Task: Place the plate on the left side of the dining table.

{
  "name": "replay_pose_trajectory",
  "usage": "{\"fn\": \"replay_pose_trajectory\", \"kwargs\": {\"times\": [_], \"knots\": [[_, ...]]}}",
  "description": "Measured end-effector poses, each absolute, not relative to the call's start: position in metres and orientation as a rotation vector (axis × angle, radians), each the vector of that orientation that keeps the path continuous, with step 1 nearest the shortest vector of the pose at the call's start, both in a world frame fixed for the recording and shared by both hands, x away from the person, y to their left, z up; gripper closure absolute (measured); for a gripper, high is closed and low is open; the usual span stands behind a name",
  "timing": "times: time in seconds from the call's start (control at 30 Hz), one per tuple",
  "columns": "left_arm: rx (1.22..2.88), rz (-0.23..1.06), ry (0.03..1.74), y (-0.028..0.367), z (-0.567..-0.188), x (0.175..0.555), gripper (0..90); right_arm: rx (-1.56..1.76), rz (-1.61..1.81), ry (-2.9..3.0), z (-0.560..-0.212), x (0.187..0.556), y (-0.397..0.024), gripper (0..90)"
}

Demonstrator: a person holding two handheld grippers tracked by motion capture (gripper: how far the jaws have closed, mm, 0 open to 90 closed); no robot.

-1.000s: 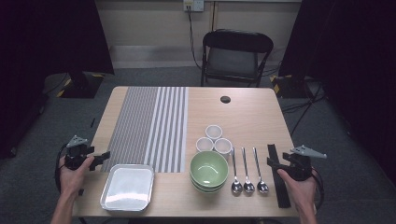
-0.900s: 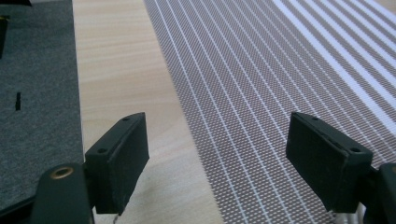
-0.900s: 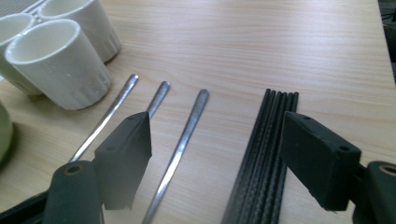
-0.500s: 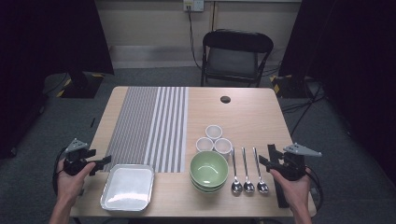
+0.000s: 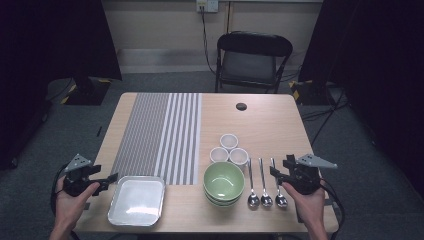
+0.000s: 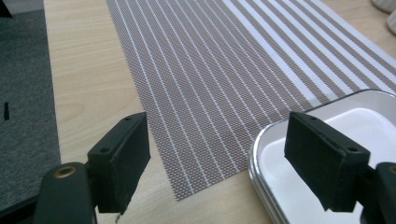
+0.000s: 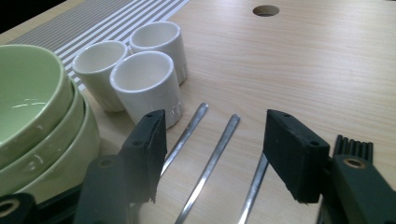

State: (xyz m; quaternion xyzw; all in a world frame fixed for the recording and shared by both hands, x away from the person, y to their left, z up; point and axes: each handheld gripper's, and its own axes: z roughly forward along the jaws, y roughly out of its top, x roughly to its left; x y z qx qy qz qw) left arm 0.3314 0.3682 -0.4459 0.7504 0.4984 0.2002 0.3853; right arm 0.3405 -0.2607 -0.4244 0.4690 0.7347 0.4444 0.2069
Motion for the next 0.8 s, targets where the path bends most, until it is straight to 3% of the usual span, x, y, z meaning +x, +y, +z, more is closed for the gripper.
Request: {"fn": "replay_pose_trajectory", "kwargs": {"times": [0.43,0.8], "knots": [[1.885,0.478,1.218,0.355,-0.439,0.322,22.6,1.214,1.3,2.115,-0.404,0.335,-0.217,40.2],[1.9,0.465,1.178,0.344,-0.435,0.324,22.6,1.101,1.452,2.203,-0.39,0.352,-0.164,48.5]]}}
